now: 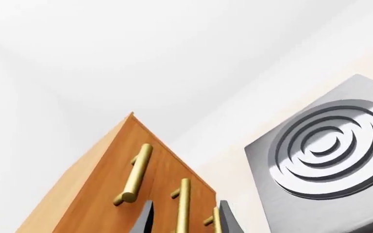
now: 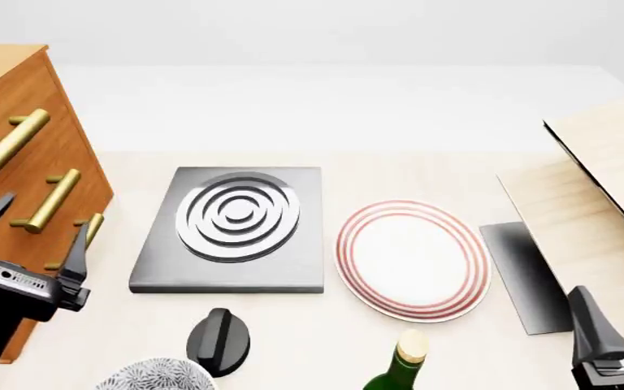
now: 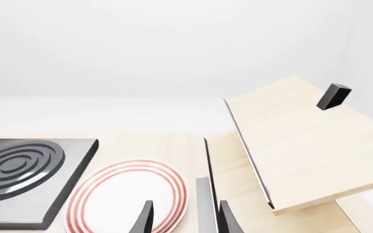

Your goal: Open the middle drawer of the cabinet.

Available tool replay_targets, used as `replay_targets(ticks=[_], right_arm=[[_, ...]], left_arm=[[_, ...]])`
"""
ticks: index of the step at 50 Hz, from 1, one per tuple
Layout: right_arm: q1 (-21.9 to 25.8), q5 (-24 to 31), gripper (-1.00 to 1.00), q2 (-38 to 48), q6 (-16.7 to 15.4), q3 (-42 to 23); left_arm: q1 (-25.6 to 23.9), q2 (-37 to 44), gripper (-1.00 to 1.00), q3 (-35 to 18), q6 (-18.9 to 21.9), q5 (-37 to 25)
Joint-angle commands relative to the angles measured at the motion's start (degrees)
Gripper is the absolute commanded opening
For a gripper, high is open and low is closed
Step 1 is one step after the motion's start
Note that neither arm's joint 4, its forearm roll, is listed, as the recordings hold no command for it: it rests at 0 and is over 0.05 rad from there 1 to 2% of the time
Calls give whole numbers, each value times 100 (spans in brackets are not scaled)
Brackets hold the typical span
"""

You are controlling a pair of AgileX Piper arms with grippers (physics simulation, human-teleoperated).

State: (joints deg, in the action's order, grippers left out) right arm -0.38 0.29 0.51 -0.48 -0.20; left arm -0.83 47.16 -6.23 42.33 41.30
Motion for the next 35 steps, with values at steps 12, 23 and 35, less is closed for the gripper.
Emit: replay_targets(ticks=[12, 23, 35], right_arm=[[24, -38, 100, 8, 12, -6], [-17, 81, 100, -51, 18, 20], [-14, 80, 100, -51, 18, 20]], left_arm=[[181, 751, 100, 66, 286, 722], [343, 1271, 100, 293, 551, 1399], [475, 2261, 100, 329, 889, 2539]])
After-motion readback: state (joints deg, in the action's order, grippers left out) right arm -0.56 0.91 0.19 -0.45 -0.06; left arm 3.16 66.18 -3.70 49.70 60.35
